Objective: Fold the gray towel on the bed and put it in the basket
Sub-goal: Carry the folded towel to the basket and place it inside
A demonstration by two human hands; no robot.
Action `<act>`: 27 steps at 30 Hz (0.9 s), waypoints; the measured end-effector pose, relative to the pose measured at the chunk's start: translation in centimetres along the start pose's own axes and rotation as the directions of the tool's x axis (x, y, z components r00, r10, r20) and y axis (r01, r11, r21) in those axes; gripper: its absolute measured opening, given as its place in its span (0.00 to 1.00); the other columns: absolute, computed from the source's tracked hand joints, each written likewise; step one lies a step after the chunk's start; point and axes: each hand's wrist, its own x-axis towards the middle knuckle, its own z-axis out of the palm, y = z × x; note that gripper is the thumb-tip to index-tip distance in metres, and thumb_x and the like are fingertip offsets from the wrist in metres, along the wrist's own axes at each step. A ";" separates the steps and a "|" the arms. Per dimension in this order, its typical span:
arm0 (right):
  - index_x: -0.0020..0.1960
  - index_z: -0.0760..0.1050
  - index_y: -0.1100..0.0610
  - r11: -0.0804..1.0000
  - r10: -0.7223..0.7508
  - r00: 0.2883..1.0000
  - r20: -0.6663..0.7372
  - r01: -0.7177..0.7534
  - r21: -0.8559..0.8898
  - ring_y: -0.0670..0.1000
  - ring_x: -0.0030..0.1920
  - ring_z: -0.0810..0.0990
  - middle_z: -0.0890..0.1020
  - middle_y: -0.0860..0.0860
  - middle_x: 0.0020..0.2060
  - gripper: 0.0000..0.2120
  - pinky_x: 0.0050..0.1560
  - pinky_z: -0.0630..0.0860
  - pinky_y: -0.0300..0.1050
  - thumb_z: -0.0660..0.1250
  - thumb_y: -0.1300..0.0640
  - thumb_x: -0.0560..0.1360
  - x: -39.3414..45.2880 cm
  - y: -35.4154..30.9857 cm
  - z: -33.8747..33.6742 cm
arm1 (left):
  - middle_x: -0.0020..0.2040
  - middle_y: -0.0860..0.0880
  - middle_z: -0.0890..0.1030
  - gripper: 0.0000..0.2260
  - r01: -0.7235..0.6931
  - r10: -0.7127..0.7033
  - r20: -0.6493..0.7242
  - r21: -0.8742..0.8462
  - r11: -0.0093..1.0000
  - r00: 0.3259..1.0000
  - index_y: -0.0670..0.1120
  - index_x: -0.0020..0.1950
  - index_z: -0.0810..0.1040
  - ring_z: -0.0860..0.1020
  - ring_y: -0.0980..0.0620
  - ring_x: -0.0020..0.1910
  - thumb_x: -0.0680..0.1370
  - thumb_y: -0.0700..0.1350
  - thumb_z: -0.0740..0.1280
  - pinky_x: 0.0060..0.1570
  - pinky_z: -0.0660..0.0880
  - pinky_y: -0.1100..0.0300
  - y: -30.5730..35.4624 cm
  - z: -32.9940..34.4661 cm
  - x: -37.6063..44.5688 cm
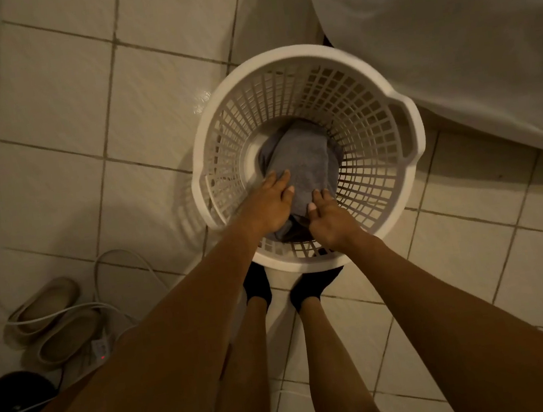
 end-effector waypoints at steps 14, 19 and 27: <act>0.76 0.41 0.61 0.998 0.026 1.000 0.015 -0.025 -0.056 0.57 0.75 0.47 0.45 0.59 0.76 0.27 0.73 0.48 0.49 0.48 0.53 0.82 0.4 1.0 0.0 | 0.78 0.44 0.46 0.28 -0.006 0.005 0.003 0.190 0.982 1.000 0.48 0.77 0.44 0.47 0.45 0.77 0.81 0.56 0.49 0.75 0.50 0.46 0.7 0.9 -0.6; 0.76 0.44 0.58 0.999 0.014 0.999 -0.032 -0.016 -0.047 0.61 0.74 0.54 0.51 0.60 0.75 0.27 0.71 0.55 0.52 0.48 0.52 0.82 -0.2 1.0 -1.2 | 0.78 0.45 0.49 0.24 -0.029 0.025 0.022 0.211 0.977 0.999 0.46 0.77 0.47 0.50 0.47 0.77 0.83 0.52 0.47 0.75 0.52 0.48 1.3 -0.4 -0.9; 0.76 0.49 0.55 0.999 0.039 0.994 -0.101 -0.038 0.017 0.61 0.69 0.64 0.61 0.60 0.72 0.26 0.68 0.63 0.57 0.52 0.52 0.81 -1.9 1.1 -3.4 | 0.77 0.43 0.54 0.23 -0.084 0.081 0.022 0.251 0.964 0.996 0.45 0.77 0.53 0.53 0.46 0.76 0.83 0.49 0.48 0.74 0.55 0.49 2.0 -1.1 -2.1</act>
